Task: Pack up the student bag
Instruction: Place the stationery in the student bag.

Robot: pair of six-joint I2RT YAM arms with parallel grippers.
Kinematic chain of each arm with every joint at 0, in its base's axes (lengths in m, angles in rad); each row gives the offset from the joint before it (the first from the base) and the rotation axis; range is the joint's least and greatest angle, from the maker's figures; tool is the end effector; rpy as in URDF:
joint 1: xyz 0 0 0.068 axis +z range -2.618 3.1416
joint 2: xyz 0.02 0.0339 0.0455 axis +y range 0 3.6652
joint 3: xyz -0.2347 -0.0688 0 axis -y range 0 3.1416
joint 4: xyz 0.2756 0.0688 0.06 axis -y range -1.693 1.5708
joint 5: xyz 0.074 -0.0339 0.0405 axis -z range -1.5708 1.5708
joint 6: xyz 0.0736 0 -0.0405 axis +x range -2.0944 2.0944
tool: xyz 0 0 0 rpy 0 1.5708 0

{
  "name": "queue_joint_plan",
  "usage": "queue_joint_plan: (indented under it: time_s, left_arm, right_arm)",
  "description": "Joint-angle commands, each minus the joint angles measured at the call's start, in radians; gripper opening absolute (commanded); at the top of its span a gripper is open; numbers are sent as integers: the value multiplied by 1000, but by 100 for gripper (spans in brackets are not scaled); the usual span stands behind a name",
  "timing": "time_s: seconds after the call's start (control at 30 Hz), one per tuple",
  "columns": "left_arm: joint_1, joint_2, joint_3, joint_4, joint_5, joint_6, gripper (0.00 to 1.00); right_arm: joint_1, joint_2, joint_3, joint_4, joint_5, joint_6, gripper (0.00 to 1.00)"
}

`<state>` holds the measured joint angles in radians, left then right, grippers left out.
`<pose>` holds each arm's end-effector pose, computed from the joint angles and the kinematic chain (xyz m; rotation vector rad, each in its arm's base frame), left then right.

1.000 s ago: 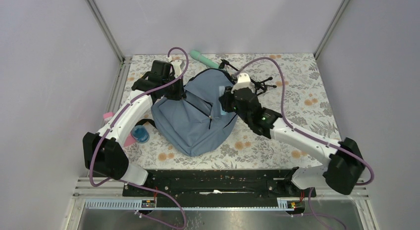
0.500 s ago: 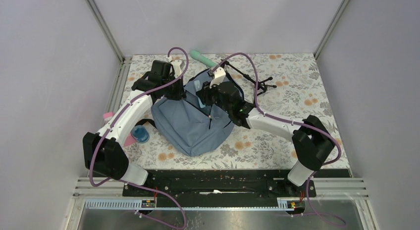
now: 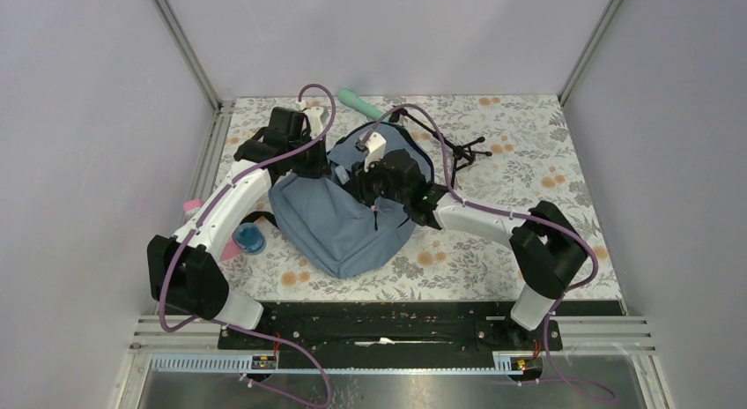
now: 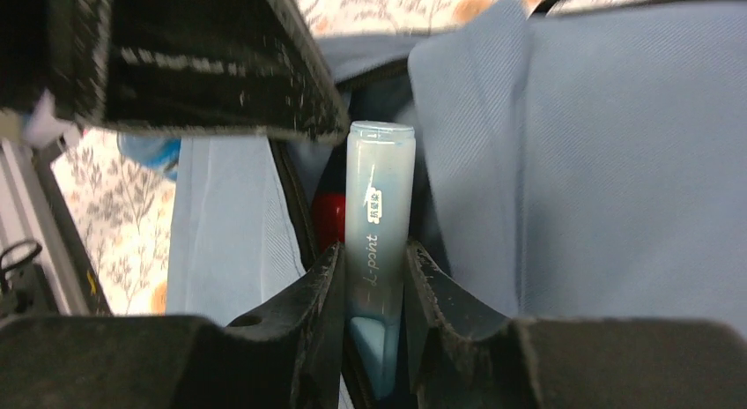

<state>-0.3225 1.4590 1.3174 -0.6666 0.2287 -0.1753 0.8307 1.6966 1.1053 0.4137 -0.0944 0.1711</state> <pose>0.3511 -0.1349 0.2619 0.2878 2.3945 -0.5061 0.3028 0.3419 0.2165 -0.6566 1.6964 0.8054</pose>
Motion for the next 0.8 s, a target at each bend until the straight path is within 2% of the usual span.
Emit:
queue_joint_plan:
  time_s: [0.0,0.23,0.27,0.4,0.47,0.63,0.77]
  left_arm:
    - [-1,-60,17,31,17,16,0]
    - [0,-56,17,30,16,17,0]
    - [0,-57,17,30,15,18,0]
    - [1,-58,16,30,15,20,0]
    - [2,-59,16,30,14,20,0]
    - [3,-60,16,30,14,22,0]
    - [3,-62,15,30,14,22,0]
  right_arm:
    - [4,27,61,-121,-132,-50,0]
    - [4,57,94,-171,-177,-6,1]
    - [3,64,108,-187,-179,-1,6]
    - [3,72,134,-209,-193,2,39]
    - [2,69,136,-208,-193,4,49]
    - [-2,44,124,-198,-192,10,62]
    - [-10,8,98,-186,-194,24,63]
